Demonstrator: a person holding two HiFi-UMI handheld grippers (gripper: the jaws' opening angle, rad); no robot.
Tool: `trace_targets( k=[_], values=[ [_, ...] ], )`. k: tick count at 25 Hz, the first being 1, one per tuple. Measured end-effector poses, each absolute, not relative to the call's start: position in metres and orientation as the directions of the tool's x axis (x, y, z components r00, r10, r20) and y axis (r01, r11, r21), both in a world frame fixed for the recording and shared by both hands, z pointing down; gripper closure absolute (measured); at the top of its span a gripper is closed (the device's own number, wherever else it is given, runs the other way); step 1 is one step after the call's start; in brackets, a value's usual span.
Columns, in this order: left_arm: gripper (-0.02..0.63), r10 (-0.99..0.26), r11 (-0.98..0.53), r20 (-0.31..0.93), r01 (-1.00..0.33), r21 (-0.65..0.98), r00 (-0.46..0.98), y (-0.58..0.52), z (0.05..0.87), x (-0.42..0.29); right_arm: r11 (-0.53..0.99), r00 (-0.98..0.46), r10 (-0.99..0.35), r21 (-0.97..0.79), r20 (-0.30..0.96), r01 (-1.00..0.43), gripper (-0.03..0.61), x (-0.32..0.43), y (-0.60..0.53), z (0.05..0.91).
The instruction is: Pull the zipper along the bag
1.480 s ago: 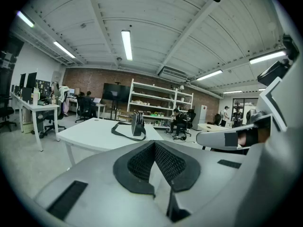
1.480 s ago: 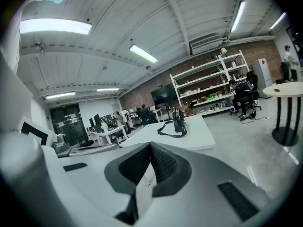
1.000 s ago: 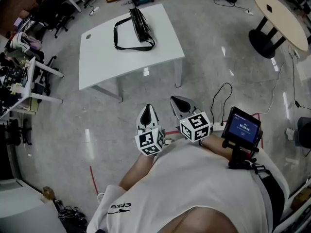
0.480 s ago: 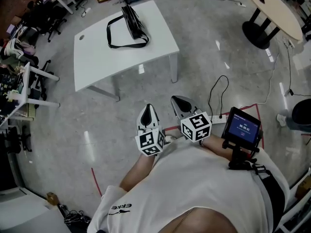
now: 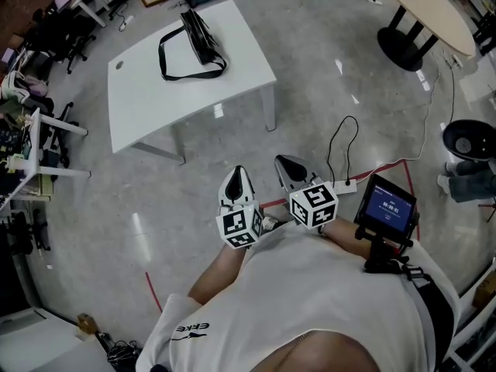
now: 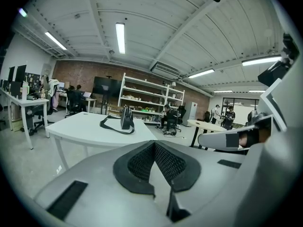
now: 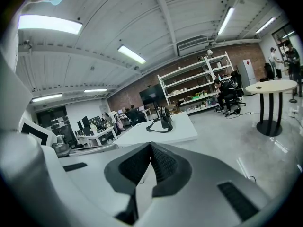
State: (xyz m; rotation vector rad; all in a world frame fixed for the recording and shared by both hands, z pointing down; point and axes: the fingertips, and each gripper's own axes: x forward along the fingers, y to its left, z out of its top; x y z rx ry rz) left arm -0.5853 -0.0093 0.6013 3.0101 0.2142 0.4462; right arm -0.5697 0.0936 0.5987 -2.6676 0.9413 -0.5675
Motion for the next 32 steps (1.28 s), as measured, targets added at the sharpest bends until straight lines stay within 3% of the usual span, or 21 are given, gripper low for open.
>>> trace_targets(
  k=[17, 23, 32],
  values=[
    [0.611, 0.188, -0.982, 0.256, 0.177, 0.066, 0.948, 0.095, 0.600, -0.448, -0.771, 0.763, -0.611, -0.376, 0.210, -0.514, 0.575, -0.440, 0.201, 0.598],
    [0.611, 0.249, -0.968, 0.278, 0.242, 0.058, 0.928, 0.180, 0.607, -0.404, -0.789, 0.793, -0.570, -0.413, 0.216, -0.454, 0.575, -0.400, 0.280, 0.610],
    [0.611, 0.321, -0.945, 0.321, 0.323, 0.050, 0.891, 0.212, 0.626, -0.353, -0.815, 0.829, -0.501, -0.458, 0.248, -0.355, 0.575, -0.364, 0.313, 0.635]
  ],
)
